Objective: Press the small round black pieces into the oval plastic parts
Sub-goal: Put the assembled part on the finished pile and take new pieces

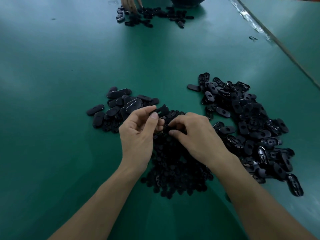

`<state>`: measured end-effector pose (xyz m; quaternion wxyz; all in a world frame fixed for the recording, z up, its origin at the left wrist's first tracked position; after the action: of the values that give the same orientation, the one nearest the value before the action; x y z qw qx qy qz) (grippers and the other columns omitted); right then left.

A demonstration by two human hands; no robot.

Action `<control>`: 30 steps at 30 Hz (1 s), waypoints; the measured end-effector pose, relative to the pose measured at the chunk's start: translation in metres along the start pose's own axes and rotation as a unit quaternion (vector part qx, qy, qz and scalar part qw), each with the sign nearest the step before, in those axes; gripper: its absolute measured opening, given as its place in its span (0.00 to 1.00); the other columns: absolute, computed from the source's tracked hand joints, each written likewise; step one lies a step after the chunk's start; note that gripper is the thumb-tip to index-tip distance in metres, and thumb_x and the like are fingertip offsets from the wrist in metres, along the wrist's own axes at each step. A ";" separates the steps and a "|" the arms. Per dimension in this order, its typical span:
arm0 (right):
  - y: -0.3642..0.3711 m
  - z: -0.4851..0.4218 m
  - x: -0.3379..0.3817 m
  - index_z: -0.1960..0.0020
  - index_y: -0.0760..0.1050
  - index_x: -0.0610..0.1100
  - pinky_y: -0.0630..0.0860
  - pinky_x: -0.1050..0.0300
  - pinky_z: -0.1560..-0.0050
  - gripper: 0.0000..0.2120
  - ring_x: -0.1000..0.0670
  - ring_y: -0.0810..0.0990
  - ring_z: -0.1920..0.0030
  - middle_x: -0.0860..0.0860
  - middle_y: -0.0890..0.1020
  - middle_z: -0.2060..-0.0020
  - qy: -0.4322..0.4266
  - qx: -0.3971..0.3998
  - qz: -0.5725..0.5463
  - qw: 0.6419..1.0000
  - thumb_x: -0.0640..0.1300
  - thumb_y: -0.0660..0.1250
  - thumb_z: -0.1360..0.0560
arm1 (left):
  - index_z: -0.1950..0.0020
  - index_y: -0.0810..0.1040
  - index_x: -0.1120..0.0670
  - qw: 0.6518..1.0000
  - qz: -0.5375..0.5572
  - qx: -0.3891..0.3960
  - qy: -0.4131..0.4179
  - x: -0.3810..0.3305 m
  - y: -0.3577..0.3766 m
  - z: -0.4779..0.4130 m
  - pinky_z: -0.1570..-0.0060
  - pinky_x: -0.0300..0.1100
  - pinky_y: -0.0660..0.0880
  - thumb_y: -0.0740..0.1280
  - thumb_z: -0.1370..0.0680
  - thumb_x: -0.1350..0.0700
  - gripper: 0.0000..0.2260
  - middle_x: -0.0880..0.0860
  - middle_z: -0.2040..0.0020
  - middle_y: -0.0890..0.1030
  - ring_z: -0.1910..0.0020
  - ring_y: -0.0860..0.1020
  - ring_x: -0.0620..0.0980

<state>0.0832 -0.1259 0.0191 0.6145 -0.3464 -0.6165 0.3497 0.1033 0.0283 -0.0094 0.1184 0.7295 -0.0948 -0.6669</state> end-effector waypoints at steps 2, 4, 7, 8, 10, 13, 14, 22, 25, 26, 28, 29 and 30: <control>0.000 -0.001 0.001 0.47 0.81 0.52 0.78 0.50 0.47 0.05 0.53 0.78 0.53 0.56 0.79 0.55 -0.001 -0.003 -0.021 1.000 0.47 0.72 0.23 | 0.47 0.83 0.53 1.000 -0.004 -0.003 -0.001 0.001 -0.001 0.000 0.53 0.38 0.80 0.67 0.19 0.64 0.08 0.50 0.59 0.85 0.58 0.84 0.48; 0.000 -0.002 0.000 0.50 0.82 0.52 0.79 0.50 0.49 0.03 0.55 0.79 0.55 0.57 0.81 0.57 0.005 -0.001 -0.050 0.999 0.45 0.72 0.24 | 0.47 0.82 0.53 1.000 -0.005 -0.003 -0.002 0.001 -0.001 0.000 0.53 0.38 0.80 0.67 0.20 0.64 0.08 0.49 0.59 0.85 0.57 0.84 0.48; -0.004 -0.001 0.000 0.52 0.81 0.51 0.78 0.57 0.52 0.01 0.59 0.78 0.59 0.59 0.80 0.60 0.002 -0.018 -0.072 0.997 0.46 0.72 0.23 | 0.47 0.83 0.52 1.000 -0.006 -0.004 -0.002 0.001 -0.001 0.000 0.53 0.38 0.80 0.68 0.20 0.64 0.08 0.50 0.58 0.86 0.57 0.84 0.49; -0.006 -0.001 0.000 0.52 0.80 0.51 0.76 0.61 0.53 0.01 0.59 0.78 0.59 0.59 0.80 0.60 -0.003 -0.029 -0.079 0.996 0.45 0.71 0.22 | 0.46 0.83 0.52 1.000 -0.005 -0.006 -0.002 0.001 -0.001 0.000 0.53 0.38 0.80 0.68 0.20 0.64 0.08 0.50 0.57 0.86 0.57 0.84 0.49; -0.013 0.000 0.000 0.53 0.77 0.51 0.73 0.69 0.55 0.04 0.60 0.78 0.57 0.59 0.80 0.60 -0.002 -0.049 -0.119 0.992 0.44 0.69 0.21 | 0.46 0.83 0.52 1.000 -0.004 -0.009 -0.003 0.001 -0.001 0.000 0.53 0.37 0.80 0.69 0.20 0.64 0.09 0.51 0.56 0.86 0.56 0.85 0.49; -0.023 0.001 -0.002 0.55 0.75 0.52 0.75 0.68 0.56 0.07 0.58 0.80 0.58 0.57 0.81 0.61 0.002 -0.078 -0.189 0.979 0.42 0.68 0.21 | 0.46 0.83 0.52 1.000 -0.015 -0.008 -0.004 0.001 -0.001 0.001 0.53 0.38 0.81 0.69 0.20 0.64 0.09 0.52 0.56 0.86 0.55 0.85 0.50; -0.025 0.001 -0.001 0.55 0.76 0.52 0.76 0.66 0.56 0.07 0.57 0.81 0.58 0.56 0.82 0.61 0.002 -0.085 -0.207 0.975 0.42 0.69 0.21 | 0.46 0.83 0.52 1.000 -0.018 -0.008 -0.006 0.002 0.000 0.001 0.53 0.39 0.81 0.70 0.21 0.64 0.09 0.52 0.56 0.86 0.55 0.86 0.50; -0.038 0.003 0.014 0.49 0.83 0.53 0.81 0.60 0.53 0.09 0.56 0.84 0.58 0.58 0.85 0.61 -0.026 -0.086 -0.267 0.960 0.40 0.72 0.23 | 0.45 0.84 0.53 0.999 -0.042 0.008 -0.007 0.001 0.002 0.003 0.52 0.41 0.82 0.70 0.21 0.65 0.10 0.53 0.56 0.87 0.55 0.86 0.51; -0.034 0.002 0.015 0.52 0.80 0.55 0.82 0.54 0.51 0.09 0.56 0.85 0.58 0.56 0.85 0.61 -0.004 -0.071 -0.262 0.962 0.41 0.73 0.24 | 0.46 0.84 0.53 0.999 -0.050 0.013 -0.006 -0.001 0.003 0.003 0.53 0.39 0.81 0.70 0.21 0.66 0.10 0.53 0.56 0.87 0.56 0.86 0.51; -0.033 0.002 0.015 0.54 0.80 0.54 0.82 0.54 0.51 0.08 0.56 0.84 0.59 0.56 0.85 0.62 0.001 -0.069 -0.256 0.964 0.41 0.74 0.25 | 0.46 0.84 0.53 0.998 -0.054 0.015 -0.005 -0.002 0.004 0.003 0.53 0.38 0.81 0.70 0.21 0.66 0.10 0.52 0.56 0.87 0.56 0.86 0.50; -0.031 0.001 0.016 0.55 0.80 0.53 0.82 0.59 0.53 0.07 0.58 0.84 0.60 0.56 0.84 0.63 0.002 -0.065 -0.238 0.969 0.41 0.74 0.25 | 0.47 0.84 0.52 0.998 -0.060 0.019 -0.004 -0.003 0.005 0.004 0.54 0.37 0.80 0.70 0.22 0.67 0.11 0.52 0.57 0.87 0.56 0.86 0.50; -0.030 0.001 0.017 0.56 0.81 0.52 0.81 0.63 0.55 0.06 0.59 0.84 0.61 0.57 0.84 0.64 -0.001 -0.064 -0.231 0.971 0.41 0.74 0.25 | 0.47 0.84 0.52 0.998 -0.062 0.021 -0.004 -0.003 0.006 0.004 0.54 0.37 0.81 0.70 0.22 0.67 0.11 0.52 0.57 0.87 0.57 0.86 0.49; -0.029 0.001 0.018 0.56 0.81 0.51 0.79 0.67 0.57 0.06 0.60 0.83 0.61 0.58 0.84 0.64 -0.004 -0.064 -0.226 0.972 0.41 0.74 0.25 | 0.47 0.84 0.52 0.998 -0.063 0.023 -0.004 -0.004 0.006 0.005 0.54 0.37 0.80 0.70 0.22 0.67 0.11 0.52 0.57 0.87 0.57 0.85 0.49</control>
<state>0.0825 -0.1252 0.0537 0.6519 -0.2353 -0.7022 0.1628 0.0986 0.0234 -0.0045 0.0591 0.7340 -0.0646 -0.6735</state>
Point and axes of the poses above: each hand's wrist, its own z-axis away from the middle knuckle, its own y-axis out of the palm, x = y × z, the point moved 8 cm from there along -z, towards the middle knuckle
